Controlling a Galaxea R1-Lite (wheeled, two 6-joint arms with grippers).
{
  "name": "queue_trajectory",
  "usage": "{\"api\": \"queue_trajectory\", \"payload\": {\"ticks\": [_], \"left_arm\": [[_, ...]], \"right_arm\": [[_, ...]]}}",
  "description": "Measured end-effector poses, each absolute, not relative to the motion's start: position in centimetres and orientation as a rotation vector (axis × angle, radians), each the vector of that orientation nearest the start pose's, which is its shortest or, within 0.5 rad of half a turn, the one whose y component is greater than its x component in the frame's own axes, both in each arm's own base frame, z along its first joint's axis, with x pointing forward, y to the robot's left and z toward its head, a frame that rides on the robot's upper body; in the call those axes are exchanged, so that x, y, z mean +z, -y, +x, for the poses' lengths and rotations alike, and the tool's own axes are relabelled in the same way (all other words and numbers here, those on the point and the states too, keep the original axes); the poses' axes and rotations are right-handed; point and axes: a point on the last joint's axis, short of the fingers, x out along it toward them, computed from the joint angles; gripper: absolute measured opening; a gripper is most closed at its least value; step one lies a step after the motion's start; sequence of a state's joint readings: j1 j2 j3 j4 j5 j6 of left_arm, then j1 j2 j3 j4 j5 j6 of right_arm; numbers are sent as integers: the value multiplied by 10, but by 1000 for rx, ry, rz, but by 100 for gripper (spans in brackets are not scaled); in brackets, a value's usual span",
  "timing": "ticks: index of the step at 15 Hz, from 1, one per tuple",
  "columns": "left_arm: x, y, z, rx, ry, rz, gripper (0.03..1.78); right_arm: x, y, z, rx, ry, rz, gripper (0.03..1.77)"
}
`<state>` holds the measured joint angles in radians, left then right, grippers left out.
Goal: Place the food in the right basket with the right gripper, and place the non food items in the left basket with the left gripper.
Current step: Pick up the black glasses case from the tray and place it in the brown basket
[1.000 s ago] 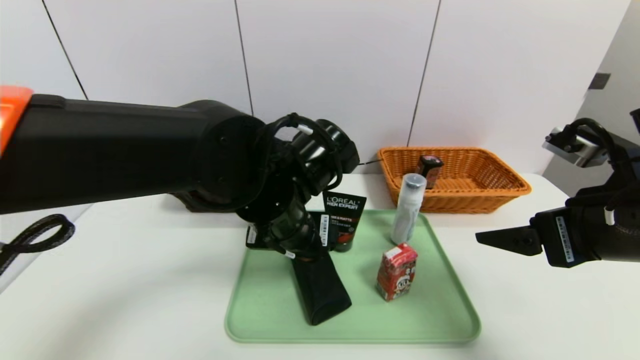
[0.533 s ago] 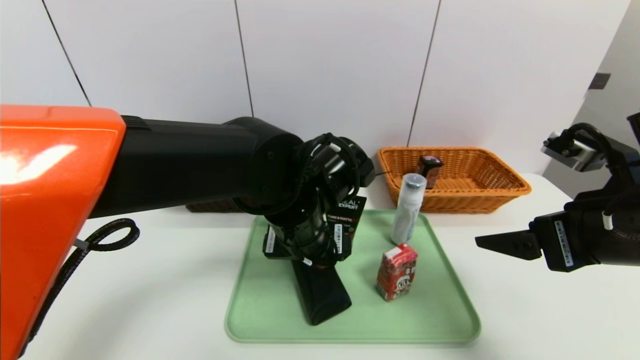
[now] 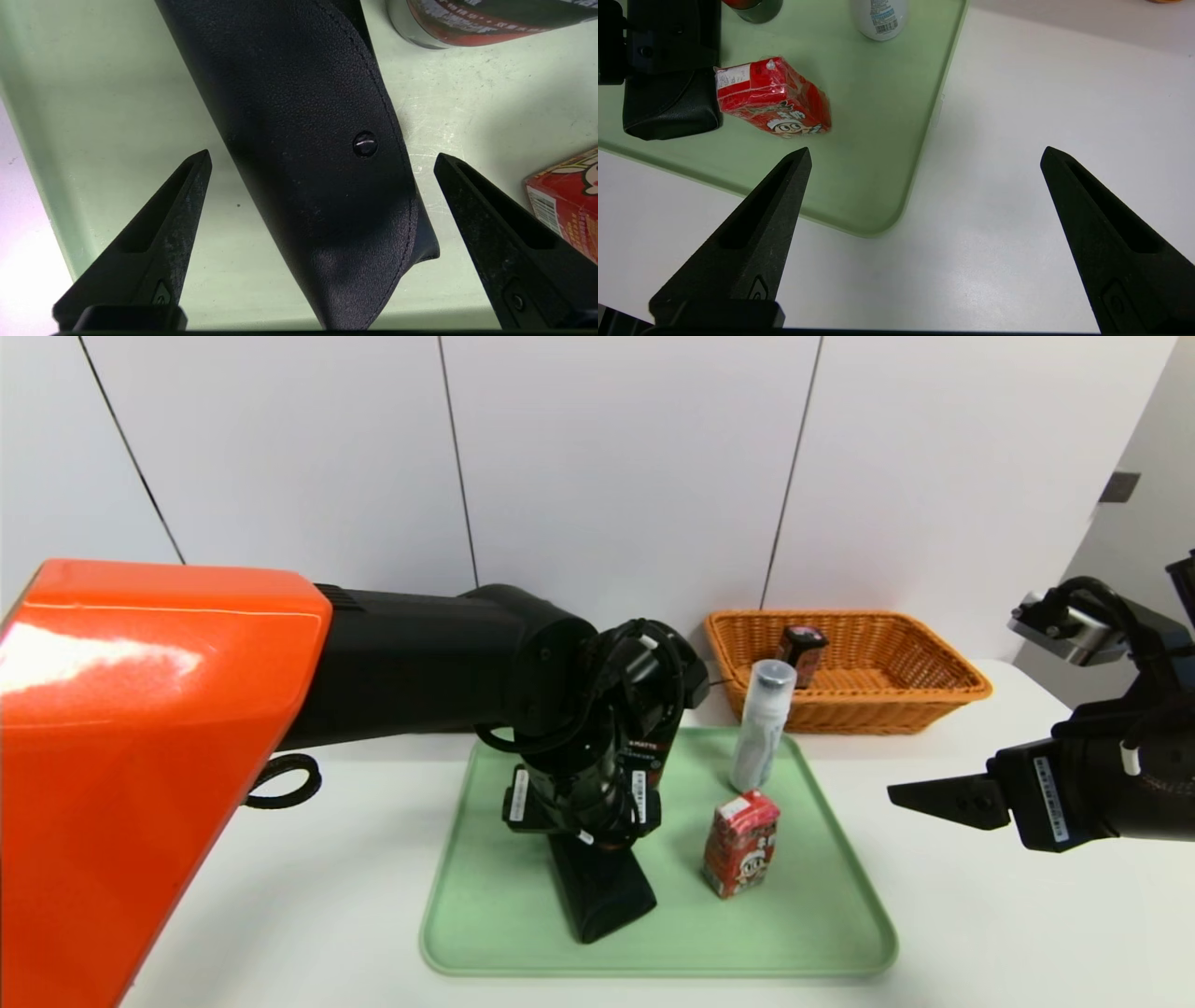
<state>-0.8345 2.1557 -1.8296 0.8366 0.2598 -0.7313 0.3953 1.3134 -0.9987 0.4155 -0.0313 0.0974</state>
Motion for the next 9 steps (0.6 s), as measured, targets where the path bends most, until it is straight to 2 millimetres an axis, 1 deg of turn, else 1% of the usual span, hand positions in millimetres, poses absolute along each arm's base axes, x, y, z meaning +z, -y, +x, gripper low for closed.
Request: {"api": "queue_trajectory", "payload": {"ticks": [9], "left_arm": [[162, 295, 275, -101, -1111, -29, 169]], "right_arm": [[236, -72, 174, 311, -744, -65, 169]]}}
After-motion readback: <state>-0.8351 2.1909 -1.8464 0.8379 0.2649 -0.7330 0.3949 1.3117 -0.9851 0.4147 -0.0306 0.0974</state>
